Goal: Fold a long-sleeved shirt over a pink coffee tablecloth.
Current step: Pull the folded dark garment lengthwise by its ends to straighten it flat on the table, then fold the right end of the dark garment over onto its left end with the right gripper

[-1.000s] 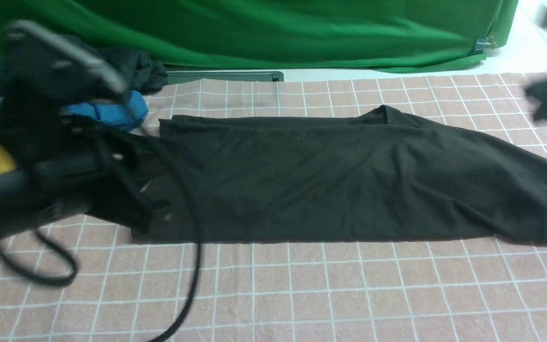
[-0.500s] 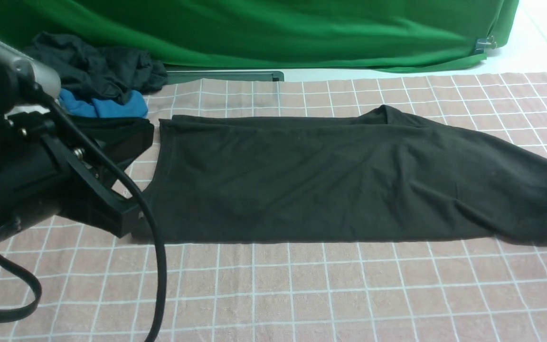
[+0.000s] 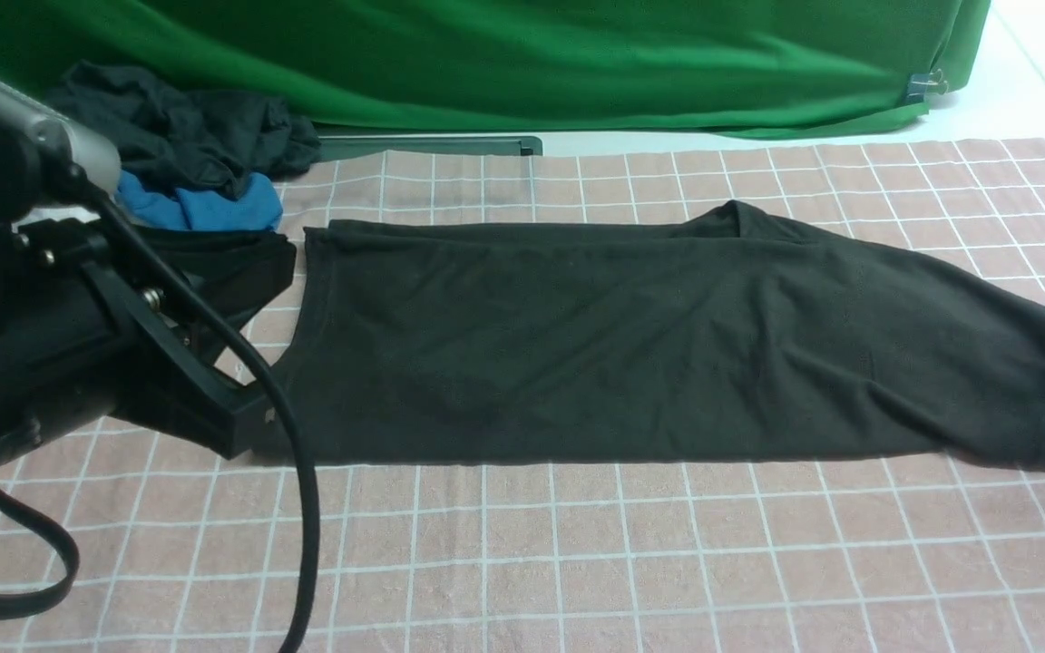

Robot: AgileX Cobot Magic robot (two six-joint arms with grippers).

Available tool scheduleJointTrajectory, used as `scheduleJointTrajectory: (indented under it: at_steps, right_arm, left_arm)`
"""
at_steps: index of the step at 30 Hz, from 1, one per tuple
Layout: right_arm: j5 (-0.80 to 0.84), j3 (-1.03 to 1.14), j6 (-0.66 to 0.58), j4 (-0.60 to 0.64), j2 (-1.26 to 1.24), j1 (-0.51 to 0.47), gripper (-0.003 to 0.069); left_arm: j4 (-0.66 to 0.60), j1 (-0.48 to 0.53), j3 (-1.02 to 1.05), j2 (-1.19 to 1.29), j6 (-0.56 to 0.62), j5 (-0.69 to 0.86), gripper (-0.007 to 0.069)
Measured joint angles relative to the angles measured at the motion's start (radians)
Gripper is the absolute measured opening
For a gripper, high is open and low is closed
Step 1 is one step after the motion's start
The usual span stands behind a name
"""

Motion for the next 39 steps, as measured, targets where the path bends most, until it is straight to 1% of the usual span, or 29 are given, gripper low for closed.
scheduleJointTrajectory:
  at_steps: [5, 6, 9, 11, 12, 13, 18, 21, 23, 25, 26, 29, 30, 32, 34, 37, 39]
  right_arm:
    - [0.01, 0.0, -0.055, 0.005, 0.0, 0.0, 0.0105]
    - [0.015, 0.0, -0.068, 0.006, -0.003, 0.0, 0.0079]
    - [0.045, 0.001, -0.082, -0.008, -0.035, 0.0, 0.0064]
    - [0.061, 0.001, -0.08, -0.042, -0.089, 0.0, 0.0062]
    - [0.074, 0.001, -0.059, -0.078, -0.134, 0.0, 0.0062]
    - [0.076, 0.001, -0.056, -0.085, -0.142, 0.0, 0.0062]
    - [0.164, 0.001, 0.087, -0.29, -0.36, 0.0, 0.0062]
    - [0.177, 0.001, 0.111, -0.291, -0.464, 0.001, 0.0062]
    - [0.181, -0.002, 0.101, -0.242, -0.519, 0.013, 0.0062]
    - [0.185, -0.018, 0.064, -0.151, -0.566, 0.044, 0.0061]
    - [0.185, -0.022, 0.059, -0.129, -0.57, 0.048, 0.0061]
    - [0.185, -0.059, -0.039, 0.059, -0.604, 0.133, 0.006]
    - [0.182, -0.079, -0.099, 0.175, -0.604, 0.188, 0.0059]
    - [0.182, -0.096, -0.162, 0.299, -0.592, 0.253, 0.0059]
    - [0.182, -0.108, -0.201, 0.384, -0.576, 0.298, 0.0059]
    - [0.18, -0.151, -0.289, 0.537, -0.498, 0.425, 0.0059]
    - [0.175, -0.171, -0.318, 0.583, -0.452, 0.478, 0.0059]
  left_arm:
    - [0.0, 0.0, 0.0, 0.0, 0.0, 0.006, 0.0015]
    - [0.0, 0.0, 0.0, 0.0, 0.0, 0.007, 0.0015]
    - [0.0, 0.0, 0.0, 0.0, 0.0, 0.013, 0.0015]
    - [0.0, 0.0, 0.0, -0.002, 0.0, 0.021, 0.0015]
    - [0.0, 0.0, 0.0, -0.008, 0.0, 0.024, 0.0015]
    - [0.0, 0.0, 0.0, -0.009, 0.0, 0.025, 0.0015]
    - [0.0, 0.0, 0.0, -0.043, 0.0, 0.026, 0.0016]
    - [0.0, 0.0, 0.0, -0.05, 0.0, 0.026, 0.0016]
    - [0.001, 0.0, 0.0, -0.05, 0.0, 0.026, 0.0016]
    - [0.001, 0.0, 0.0, -0.05, 0.0, 0.026, 0.0017]
    - [0.001, 0.0, 0.0, -0.05, 0.0, 0.026, 0.0017]
    - [0.001, 0.0, 0.0, -0.05, 0.0, 0.026, 0.0016]
    - [0.001, 0.0, 0.0, -0.05, 0.0, 0.026, 0.0016]
    - [0.001, 0.0, 0.0, -0.05, 0.0, 0.026, 0.0016]
    - [0.004, 0.0, 0.0, -0.05, 0.0, 0.026, 0.0016]
    - [0.055, 0.0, 0.0, -0.05, 0.0, 0.025, 0.0016]
    - [0.068, 0.0, 0.0, -0.05, 0.0, 0.025, 0.0016]
